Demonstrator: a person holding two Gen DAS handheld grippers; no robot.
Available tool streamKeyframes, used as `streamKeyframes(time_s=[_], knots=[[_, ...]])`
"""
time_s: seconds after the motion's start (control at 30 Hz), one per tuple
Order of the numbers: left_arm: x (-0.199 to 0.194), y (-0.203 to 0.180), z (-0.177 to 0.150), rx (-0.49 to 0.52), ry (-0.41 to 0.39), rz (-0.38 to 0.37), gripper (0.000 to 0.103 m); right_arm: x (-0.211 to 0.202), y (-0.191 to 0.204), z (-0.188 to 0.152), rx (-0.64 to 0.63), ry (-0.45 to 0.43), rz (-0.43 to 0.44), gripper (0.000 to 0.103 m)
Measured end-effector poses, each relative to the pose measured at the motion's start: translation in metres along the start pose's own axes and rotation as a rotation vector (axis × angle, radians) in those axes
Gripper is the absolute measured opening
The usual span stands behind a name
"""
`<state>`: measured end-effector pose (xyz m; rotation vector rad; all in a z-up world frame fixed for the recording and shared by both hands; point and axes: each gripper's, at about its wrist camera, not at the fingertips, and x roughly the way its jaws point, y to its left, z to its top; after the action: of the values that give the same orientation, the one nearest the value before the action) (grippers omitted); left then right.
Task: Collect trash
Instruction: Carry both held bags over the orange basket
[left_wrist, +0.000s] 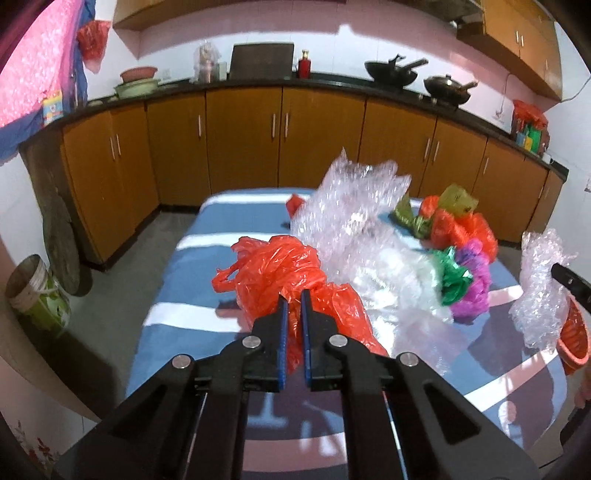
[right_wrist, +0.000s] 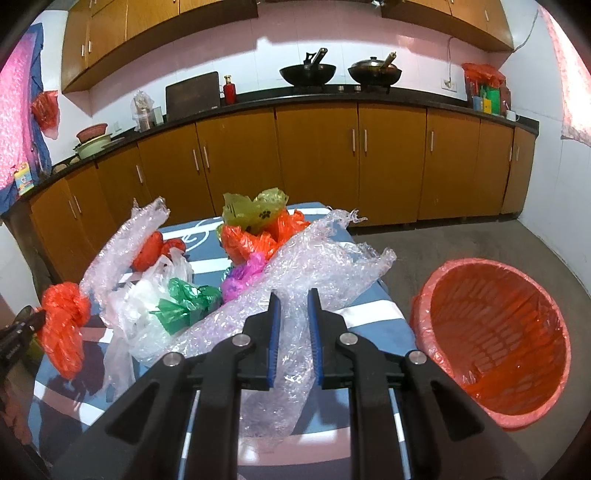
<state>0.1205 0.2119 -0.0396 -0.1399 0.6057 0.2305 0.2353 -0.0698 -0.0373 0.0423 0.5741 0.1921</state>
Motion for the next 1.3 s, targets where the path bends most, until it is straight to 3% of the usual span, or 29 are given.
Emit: streamKeyframes(time_s=[0.3, 0.6, 0.77, 1.03, 1.3], knots=[[-0.042, -0.021, 0.023, 0.016, -0.117, -0.031, 0.007, -0.024, -0.014, 0.005, 0.009, -0.039, 0.019, 0.016], [-0.062, -0.085, 0.045, 0.080, -0.194, -0.170, 0.007, -0.046, -0.050, 0.012, 0.028, -0.081, -0.014, 0.016], [-0.054, -0.133, 0.052, 0.108, -0.187, -0.272, 0.007, -0.055, -0.080, 0.012, 0.041, -0.092, -0.065, 0.016], [-0.035, -0.232, 0.049, 0.190, -0.156, -0.468, 0.007, -0.068, -0.162, 0.009, 0.084, -0.090, -0.226, 0.016], [-0.007, -0.318, 0.030, 0.291, -0.092, -0.579, 0.007, -0.063, -0.221, -0.005, 0.103, -0.064, -0.329, 0.016]])
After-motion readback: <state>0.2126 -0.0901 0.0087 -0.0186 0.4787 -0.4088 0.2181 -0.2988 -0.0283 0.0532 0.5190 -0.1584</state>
